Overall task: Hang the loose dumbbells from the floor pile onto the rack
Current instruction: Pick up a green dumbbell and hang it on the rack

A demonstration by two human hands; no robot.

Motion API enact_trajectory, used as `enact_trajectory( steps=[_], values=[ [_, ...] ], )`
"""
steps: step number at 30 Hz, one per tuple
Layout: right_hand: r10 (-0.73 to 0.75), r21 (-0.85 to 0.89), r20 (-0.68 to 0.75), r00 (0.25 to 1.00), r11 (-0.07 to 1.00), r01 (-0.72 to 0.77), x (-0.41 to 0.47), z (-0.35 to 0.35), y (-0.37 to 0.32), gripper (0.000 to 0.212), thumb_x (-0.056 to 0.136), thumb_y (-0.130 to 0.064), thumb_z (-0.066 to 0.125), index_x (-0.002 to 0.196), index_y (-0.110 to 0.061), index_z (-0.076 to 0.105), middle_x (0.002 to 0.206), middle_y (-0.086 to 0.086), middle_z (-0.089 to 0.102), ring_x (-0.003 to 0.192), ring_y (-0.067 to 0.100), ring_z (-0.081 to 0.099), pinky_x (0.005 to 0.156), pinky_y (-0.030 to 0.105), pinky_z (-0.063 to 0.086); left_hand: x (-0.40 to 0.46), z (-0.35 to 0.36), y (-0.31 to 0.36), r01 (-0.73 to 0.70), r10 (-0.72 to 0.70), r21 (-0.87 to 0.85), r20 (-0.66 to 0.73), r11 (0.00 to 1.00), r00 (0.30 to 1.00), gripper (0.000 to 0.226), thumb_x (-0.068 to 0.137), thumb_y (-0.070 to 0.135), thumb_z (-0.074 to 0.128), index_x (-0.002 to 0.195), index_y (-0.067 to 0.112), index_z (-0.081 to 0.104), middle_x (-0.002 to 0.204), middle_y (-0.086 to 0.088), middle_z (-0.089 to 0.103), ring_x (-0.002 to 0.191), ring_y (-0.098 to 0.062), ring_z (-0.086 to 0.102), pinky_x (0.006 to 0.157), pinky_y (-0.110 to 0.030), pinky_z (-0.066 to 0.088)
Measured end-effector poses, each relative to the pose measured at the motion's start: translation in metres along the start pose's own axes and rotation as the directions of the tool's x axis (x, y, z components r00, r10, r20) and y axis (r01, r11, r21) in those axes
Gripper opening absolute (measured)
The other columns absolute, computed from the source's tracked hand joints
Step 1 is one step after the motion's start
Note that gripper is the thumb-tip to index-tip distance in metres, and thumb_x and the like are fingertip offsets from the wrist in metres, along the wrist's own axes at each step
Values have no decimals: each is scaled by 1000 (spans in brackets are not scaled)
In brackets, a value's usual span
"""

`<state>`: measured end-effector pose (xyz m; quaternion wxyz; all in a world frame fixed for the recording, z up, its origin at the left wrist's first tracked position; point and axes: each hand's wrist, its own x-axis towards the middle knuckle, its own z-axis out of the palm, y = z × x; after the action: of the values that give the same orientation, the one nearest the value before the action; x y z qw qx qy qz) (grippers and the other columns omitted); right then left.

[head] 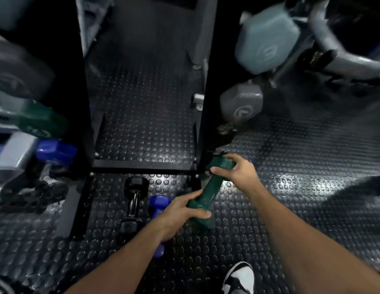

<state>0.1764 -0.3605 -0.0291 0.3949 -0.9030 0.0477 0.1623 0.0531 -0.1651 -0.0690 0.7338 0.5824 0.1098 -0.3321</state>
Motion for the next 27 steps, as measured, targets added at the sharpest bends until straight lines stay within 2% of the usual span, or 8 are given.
enact_trajectory(
  steps=[3,5,7,10,15,22,25,27],
  values=[
    [98,327,-66,993,942,-71,-33,-27,-9,99,62,-48,96,145,-20,50,131,-2,63,111,10,67,94,25,54,-20,16,28,-54,54,-10,16,999,998,69,81,4,80,139,32,55,115,2,77,108,-12,72,109,-30,44],
    [198,492,3,980,853,-174,-59,-36,-11,102,61,-61,92,144,-16,52,129,3,68,112,20,70,99,40,55,-32,26,41,-82,82,-10,6,997,997,69,79,3,81,138,30,57,119,2,76,109,-13,72,106,-29,47],
    [209,578,159,965,773,-262,-79,-37,-18,68,79,-57,80,127,-10,68,116,7,76,109,28,72,99,47,56,-39,35,53,-121,121,14,9,993,993,67,78,4,82,135,31,60,122,4,75,113,-14,70,105,-28,48],
    [224,717,209,952,626,-305,-100,-40,-36,35,98,-33,67,118,-5,70,110,14,78,100,28,75,84,43,61,-50,48,69,-176,176,17,15,984,984,67,72,13,87,133,28,64,120,0,76,113,-19,70,108,-36,48],
    [235,748,206,950,589,-308,-112,-50,-50,25,101,-19,63,119,-2,65,100,13,74,76,21,76,61,32,59,-57,68,77,-171,180,109,-78,979,981,48,76,25,88,119,21,67,112,-4,76,105,-18,72,99,-35,54],
    [324,809,50,945,541,-228,-86,-59,-52,23,95,-17,68,107,4,71,99,21,71,87,33,66,94,55,56,-53,80,101,-262,330,294,-211,919,920,64,68,73,78,109,25,63,106,6,72,89,3,70,79,-19,54],
    [284,797,5,959,578,-175,-67,-77,-57,25,95,-18,69,111,2,67,95,17,70,86,30,66,79,46,59,-35,56,131,-310,384,253,-336,916,860,71,69,85,64,112,29,63,114,-2,71,103,-19,71,93,-43,59],
    [245,765,-18,969,628,-145,-51,-91,-59,25,95,-20,70,110,0,66,95,17,69,84,30,66,81,46,59,-22,37,161,-362,353,72,-455,929,817,68,81,80,48,123,27,61,126,-7,66,114,-28,66,100,-53,53]
  ],
)
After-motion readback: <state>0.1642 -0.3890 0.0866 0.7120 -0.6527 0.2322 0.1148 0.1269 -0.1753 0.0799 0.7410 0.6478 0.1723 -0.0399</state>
